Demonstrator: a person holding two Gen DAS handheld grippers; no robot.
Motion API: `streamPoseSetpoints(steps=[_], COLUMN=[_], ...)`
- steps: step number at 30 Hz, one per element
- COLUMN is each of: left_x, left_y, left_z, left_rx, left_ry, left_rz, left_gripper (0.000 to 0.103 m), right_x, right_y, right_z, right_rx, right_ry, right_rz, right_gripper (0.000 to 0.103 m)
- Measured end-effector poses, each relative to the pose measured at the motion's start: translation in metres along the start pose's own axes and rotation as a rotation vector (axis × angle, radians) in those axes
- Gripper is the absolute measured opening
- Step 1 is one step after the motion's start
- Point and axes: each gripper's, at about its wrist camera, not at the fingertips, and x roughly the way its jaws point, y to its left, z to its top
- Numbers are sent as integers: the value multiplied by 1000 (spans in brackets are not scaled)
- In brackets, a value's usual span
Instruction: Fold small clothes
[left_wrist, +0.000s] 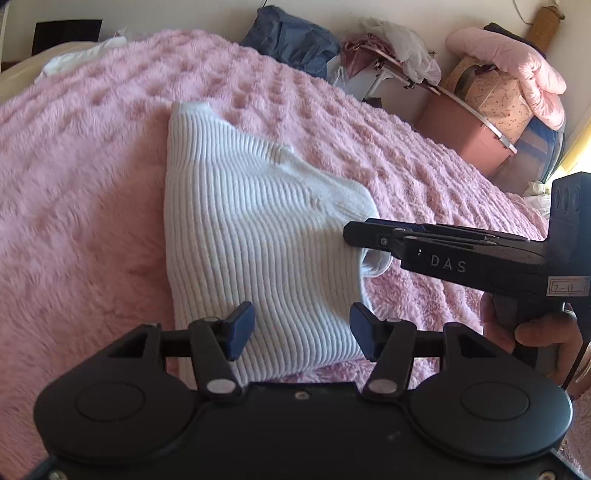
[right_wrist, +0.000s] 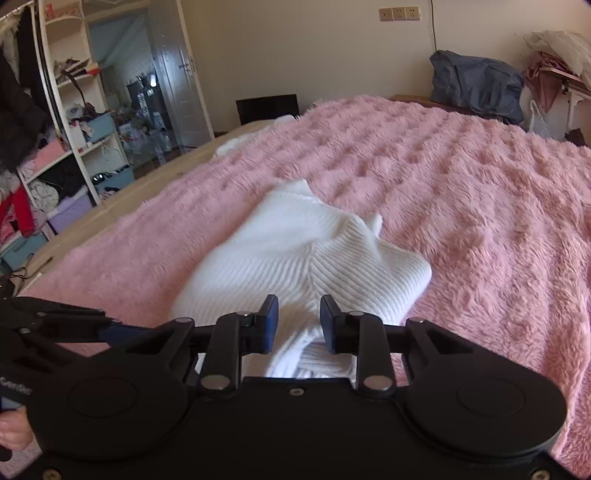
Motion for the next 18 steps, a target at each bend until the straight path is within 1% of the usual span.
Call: streamPoseSetpoints(steps=[2,5,7,9,10,12,14,15,16,18], left_x=[14,27,29,22,14,2,-7,-9,-8,-3], left_y=[5,10,12,14,13,8,2,2,2,6], left_z=[-6,-9,-8,-3,0,8,23,31,39,52], left_rx=[-28,-36,-51,-71,-71,-32,8,18,22,13], left_ry=[29,37,40,33,16,-50,-110,-127,-142,-152], left_rz=[-2,-4,-16,-37,-45,-39,-8,-5,-3,7], left_gripper=[60,61,61,60,60,60,60,61,61,61], right_x=[8,17,19,17,12,4,-4,-6,-4,5], right_y=[-8,-21,-25,-24,-23,-21,-18,-18,-20,-27], right_z=[-7,-15,-20,-20,-18,-11,-1,6,14,27], right_rx=[8,35,54,54,58,68,60,56,55,85], right_ry=[21,39,37,33,27,-7,-79,-111,-123,-120], right_rz=[-23,-22,-5,-1,2,20,24,10,-8,-10], right_gripper=[25,21,21,21,21,21,22,22,22,22])
